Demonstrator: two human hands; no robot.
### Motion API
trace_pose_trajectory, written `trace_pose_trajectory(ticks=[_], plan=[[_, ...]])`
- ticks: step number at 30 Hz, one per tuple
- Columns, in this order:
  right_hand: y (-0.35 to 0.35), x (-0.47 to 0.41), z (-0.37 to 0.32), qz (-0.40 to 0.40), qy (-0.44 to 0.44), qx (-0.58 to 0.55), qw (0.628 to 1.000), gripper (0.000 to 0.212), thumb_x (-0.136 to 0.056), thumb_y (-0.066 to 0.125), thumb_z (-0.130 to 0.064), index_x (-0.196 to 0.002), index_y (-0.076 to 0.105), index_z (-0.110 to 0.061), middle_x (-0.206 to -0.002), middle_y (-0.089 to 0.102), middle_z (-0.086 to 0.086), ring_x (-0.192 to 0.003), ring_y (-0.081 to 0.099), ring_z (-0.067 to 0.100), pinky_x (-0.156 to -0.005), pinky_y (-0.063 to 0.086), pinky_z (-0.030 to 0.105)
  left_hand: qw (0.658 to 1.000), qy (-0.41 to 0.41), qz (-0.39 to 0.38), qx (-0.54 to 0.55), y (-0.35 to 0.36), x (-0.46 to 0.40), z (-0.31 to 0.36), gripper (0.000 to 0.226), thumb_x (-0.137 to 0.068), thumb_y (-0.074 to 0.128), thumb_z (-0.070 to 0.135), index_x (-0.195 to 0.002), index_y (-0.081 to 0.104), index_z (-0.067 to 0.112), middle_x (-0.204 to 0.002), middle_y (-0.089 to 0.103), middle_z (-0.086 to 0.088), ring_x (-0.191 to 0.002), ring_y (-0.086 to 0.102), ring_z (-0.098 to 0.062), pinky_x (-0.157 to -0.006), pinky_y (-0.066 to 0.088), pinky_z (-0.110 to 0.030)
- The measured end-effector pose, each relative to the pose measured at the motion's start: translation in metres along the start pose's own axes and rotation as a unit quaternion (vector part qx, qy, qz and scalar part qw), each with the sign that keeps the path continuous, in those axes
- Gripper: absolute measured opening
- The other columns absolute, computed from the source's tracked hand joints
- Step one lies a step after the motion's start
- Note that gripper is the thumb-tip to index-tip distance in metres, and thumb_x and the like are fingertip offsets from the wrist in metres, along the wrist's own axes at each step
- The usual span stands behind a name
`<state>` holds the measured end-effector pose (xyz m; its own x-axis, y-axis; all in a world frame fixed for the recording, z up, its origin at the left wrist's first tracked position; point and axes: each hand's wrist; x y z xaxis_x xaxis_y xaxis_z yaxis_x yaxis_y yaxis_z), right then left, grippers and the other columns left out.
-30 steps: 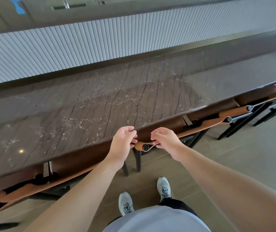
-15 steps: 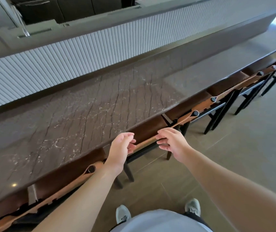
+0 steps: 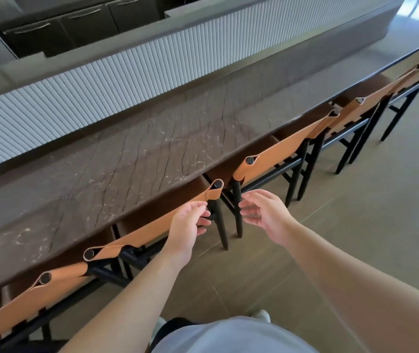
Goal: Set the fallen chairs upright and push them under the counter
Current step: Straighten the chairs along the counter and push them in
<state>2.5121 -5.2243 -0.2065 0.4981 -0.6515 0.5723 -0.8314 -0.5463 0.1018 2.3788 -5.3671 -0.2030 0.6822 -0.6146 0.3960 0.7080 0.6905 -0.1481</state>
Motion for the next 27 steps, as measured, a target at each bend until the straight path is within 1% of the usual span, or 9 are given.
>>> trace_pose_trajectory(ticks=[2, 5, 9, 12, 14, 19, 21, 24, 27], plan=[[-0.021, -0.001, -0.006, -0.003, 0.003, 0.003, 1.0, 0.016, -0.096, 0.062, -0.02, -0.109, 0.068, -0.013, -0.099, 0.072, 0.011, -0.092, 0.07, 0.024, -0.08, 0.06, 0.034, 1.0, -0.005, -0.005, -0.001, 0.017, 0.003, 0.004, 0.017, -0.103, 0.049, 0.024, -0.105, 0.066, 0.026, -0.102, 0.068, -0.003, -0.097, 0.066, -0.02, -0.082, 0.056, -0.029], [-0.041, -0.008, -0.012, 0.001, 0.01, 0.005, 1.0, 0.015, -0.096, 0.063, -0.019, -0.109, 0.069, -0.014, -0.101, 0.072, 0.011, -0.095, 0.071, 0.024, -0.081, 0.06, 0.034, 1.0, -0.013, 0.006, -0.003, 0.035, -0.002, 0.01, 0.017, -0.102, 0.05, 0.024, -0.106, 0.066, 0.025, -0.102, 0.068, -0.003, -0.098, 0.066, -0.02, -0.082, 0.056, -0.029], [-0.052, -0.022, -0.018, 0.0, 0.02, 0.006, 1.0, 0.014, -0.096, 0.062, -0.019, -0.108, 0.069, -0.014, -0.1, 0.072, 0.011, -0.095, 0.07, 0.024, -0.081, 0.06, 0.034, 1.0, -0.02, 0.012, 0.006, 0.053, -0.018, 0.017, 0.018, -0.103, 0.049, 0.024, -0.106, 0.067, 0.024, -0.098, 0.069, -0.003, -0.095, 0.067, -0.019, -0.083, 0.055, -0.031], [-0.053, -0.034, -0.025, -0.01, 0.02, 0.023, 0.999, 0.013, -0.096, 0.061, -0.019, -0.105, 0.069, -0.014, -0.099, 0.072, 0.011, -0.091, 0.07, 0.023, -0.08, 0.06, 0.032, 1.0, -0.015, 0.008, 0.003, 0.066, -0.044, 0.024, 0.018, -0.101, 0.051, 0.025, -0.107, 0.067, 0.024, -0.098, 0.069, -0.004, -0.094, 0.067, -0.02, -0.086, 0.055, -0.033], [-0.056, -0.045, -0.032, -0.01, 0.016, 0.04, 0.999, 0.013, -0.095, 0.061, -0.02, -0.103, 0.069, -0.016, -0.098, 0.073, 0.01, -0.089, 0.07, 0.022, -0.08, 0.06, 0.032, 1.0, -0.011, 0.0, 0.007, 0.077, -0.065, 0.03, 0.018, -0.101, 0.051, 0.027, -0.107, 0.067, 0.024, -0.098, 0.07, -0.005, -0.094, 0.066, -0.02, -0.085, 0.054, -0.033], [-0.083, -0.074, -0.06, 0.015, 0.024, 0.08, 0.996, 0.014, -0.096, 0.061, -0.022, -0.106, 0.068, -0.017, -0.1, 0.072, 0.009, -0.093, 0.07, 0.022, -0.085, 0.059, 0.035, 0.999, -0.025, -0.028, 0.029, 0.111, -0.108, 0.04, 0.018, -0.102, 0.05, 0.028, -0.108, 0.066, 0.024, -0.099, 0.069, -0.002, -0.094, 0.067, -0.018, -0.082, 0.054, -0.031], [-0.095, -0.087, -0.074, 0.022, 0.025, 0.102, 0.994, 0.013, -0.096, 0.06, -0.022, -0.105, 0.068, -0.017, -0.1, 0.072, 0.008, -0.093, 0.07, 0.021, -0.084, 0.059, 0.033, 0.999, -0.027, -0.033, 0.019, 0.125, -0.123, 0.042, 0.018, -0.103, 0.049, 0.028, -0.108, 0.065, 0.023, -0.1, 0.068, -0.002, -0.095, 0.066, -0.019, -0.082, 0.054, -0.03], [-0.103, -0.11, -0.093, 0.032, 0.012, 0.138, 0.99, 0.012, -0.096, 0.059, -0.02, -0.102, 0.069, -0.018, -0.1, 0.072, 0.007, -0.092, 0.069, 0.019, -0.081, 0.057, 0.029, 0.999, -0.025, -0.041, -0.025, 0.143, -0.146, 0.041, 0.016, -0.102, 0.049, 0.029, -0.106, 0.064, 0.024, -0.102, 0.066, -0.001, -0.096, 0.063, -0.016, -0.081, 0.051, -0.027], [-0.097, -0.131, -0.106, 0.035, -0.006, 0.171, 0.985, 0.012, -0.095, 0.058, -0.019, -0.099, 0.069, -0.02, -0.099, 0.072, 0.006, -0.094, 0.069, 0.019, -0.083, 0.058, 0.029, 0.997, -0.017, -0.048, -0.053, 0.155, -0.164, 0.042, 0.012, -0.099, 0.051, 0.028, -0.103, 0.063, 0.028, -0.102, 0.066, 0.003, -0.096, 0.062, -0.013, -0.078, 0.048, -0.024]])
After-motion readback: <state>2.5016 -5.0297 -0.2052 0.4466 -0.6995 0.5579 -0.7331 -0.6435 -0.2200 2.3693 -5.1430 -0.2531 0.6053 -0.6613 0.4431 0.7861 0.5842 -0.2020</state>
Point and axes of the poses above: each hand's wrist, its own x-axis away from the middle knuckle, its own y-axis out of the palm, z = x × y
